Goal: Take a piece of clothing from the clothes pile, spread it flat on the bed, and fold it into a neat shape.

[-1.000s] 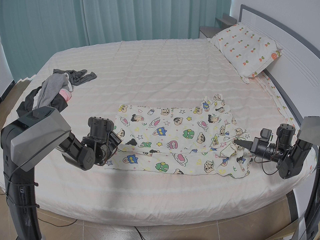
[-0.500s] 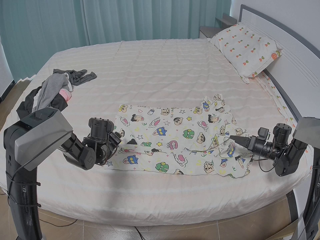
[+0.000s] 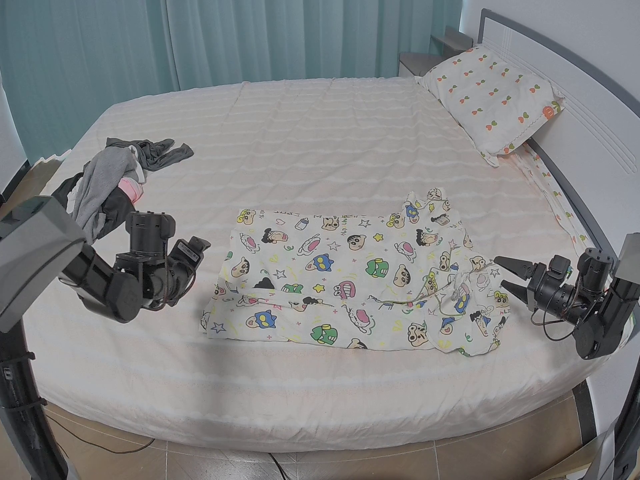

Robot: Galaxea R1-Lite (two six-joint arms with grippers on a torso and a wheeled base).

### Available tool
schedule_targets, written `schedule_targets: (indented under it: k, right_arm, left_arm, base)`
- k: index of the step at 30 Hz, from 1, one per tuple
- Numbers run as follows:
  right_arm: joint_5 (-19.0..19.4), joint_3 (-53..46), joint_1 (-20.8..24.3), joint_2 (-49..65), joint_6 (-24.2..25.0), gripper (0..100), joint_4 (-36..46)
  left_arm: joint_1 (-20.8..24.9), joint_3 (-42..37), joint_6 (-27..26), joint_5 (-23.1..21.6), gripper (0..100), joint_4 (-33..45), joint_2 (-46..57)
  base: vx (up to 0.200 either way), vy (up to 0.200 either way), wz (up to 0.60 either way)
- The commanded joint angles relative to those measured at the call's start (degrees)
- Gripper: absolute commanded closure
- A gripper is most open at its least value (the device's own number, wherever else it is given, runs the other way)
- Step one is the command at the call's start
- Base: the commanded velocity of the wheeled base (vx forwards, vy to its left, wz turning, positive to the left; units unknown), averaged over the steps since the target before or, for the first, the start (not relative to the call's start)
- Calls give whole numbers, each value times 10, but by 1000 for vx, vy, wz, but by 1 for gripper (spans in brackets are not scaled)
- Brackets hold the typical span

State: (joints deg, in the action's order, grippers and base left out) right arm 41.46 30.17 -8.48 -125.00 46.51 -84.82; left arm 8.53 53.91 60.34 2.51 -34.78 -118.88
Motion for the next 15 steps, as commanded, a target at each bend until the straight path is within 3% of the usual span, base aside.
schedule_targets:
  k: [1, 4, 7, 8, 9, 11, 15]
  right_arm:
    - [-26, -27, 11, 38, 13, 0, 36]
    - [-34, 15, 41, 52, 14, 0, 137]
    - [-88, 42, 84, 69, 14, 0, 205]
    - [-88, 42, 84, 69, 14, 0, 205]
    - [-138, 31, 136, 66, 11, 0, 207]
    - [-176, 6, 175, 53, 2, 0, 202]
    - [-192, -62, 225, 33, -34, 0, 148]
  left_arm:
    - [-23, -159, 33, -138, 0, 10, 141]
    - [-27, -229, 33, -232, 0, -3, 169]
    - [-37, -284, 31, -319, 0, -38, 184]
    - [-37, -284, 31, -319, 0, -38, 184]
    - [-36, -311, 26, -339, 0, -81, 184]
    - [-33, -324, 26, -335, 0, -121, 183]
    - [-33, -319, 28, -304, 0, -154, 177]
  base:
    - [0, 0, 0]
    - [0, 0, 0]
    - [0, 0, 0]
    - [0, 0, 0]
    - [0, 0, 0]
    - [0, 0, 0]
    - [0, 0, 0]
